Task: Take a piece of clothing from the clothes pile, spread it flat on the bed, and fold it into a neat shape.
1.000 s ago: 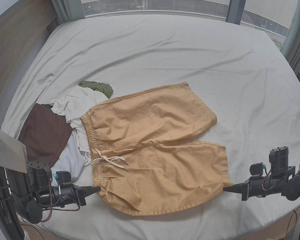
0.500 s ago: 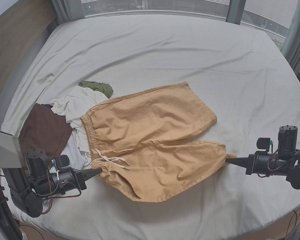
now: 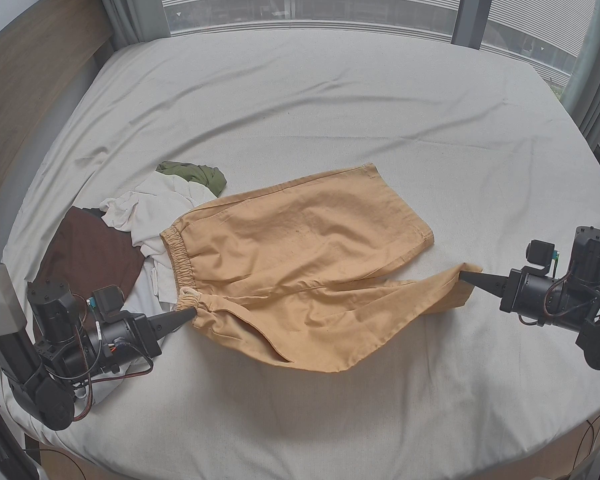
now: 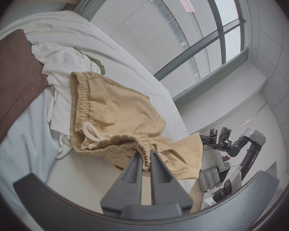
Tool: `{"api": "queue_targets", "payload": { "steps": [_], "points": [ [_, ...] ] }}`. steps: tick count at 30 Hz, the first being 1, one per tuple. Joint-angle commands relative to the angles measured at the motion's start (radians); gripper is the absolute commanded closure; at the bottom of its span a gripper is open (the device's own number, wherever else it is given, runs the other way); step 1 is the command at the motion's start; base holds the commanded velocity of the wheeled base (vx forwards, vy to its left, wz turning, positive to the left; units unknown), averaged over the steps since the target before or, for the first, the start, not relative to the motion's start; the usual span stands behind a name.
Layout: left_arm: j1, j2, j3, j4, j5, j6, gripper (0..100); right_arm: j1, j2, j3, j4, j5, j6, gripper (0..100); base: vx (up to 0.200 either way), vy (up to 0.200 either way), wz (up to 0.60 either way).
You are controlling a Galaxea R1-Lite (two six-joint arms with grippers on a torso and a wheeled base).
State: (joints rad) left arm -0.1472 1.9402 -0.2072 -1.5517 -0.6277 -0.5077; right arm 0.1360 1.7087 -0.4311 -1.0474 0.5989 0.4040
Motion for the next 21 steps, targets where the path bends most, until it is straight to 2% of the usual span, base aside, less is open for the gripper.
{"api": "queue_targets", "payload": {
  "steps": [1, 10, 14, 21],
  "points": [
    [0.011, -0.007, -0.017, -0.001, 0.002, 0.0, 100, 0.004, 0.003, -0.014, -0.002, -0.008, -0.001, 100, 0.0, 0.0, 0.0],
    [0.037, -0.009, -0.075, -0.001, 0.029, -0.066, 100, 0.008, 0.069, -0.15, -0.014, -0.018, 0.001, 100, 0.0, 0.0, 0.0],
    [0.04, -0.003, -0.113, -0.001, 0.082, -0.08, 100, 0.01, 0.15, -0.245, -0.016, -0.051, -0.004, 100, 0.0, 0.0, 0.0],
    [0.037, 0.002, -0.121, -0.001, 0.091, -0.078, 100, 0.013, 0.193, -0.365, -0.013, -0.05, 0.004, 100, 0.0, 0.0, 0.0]
  ]
}}
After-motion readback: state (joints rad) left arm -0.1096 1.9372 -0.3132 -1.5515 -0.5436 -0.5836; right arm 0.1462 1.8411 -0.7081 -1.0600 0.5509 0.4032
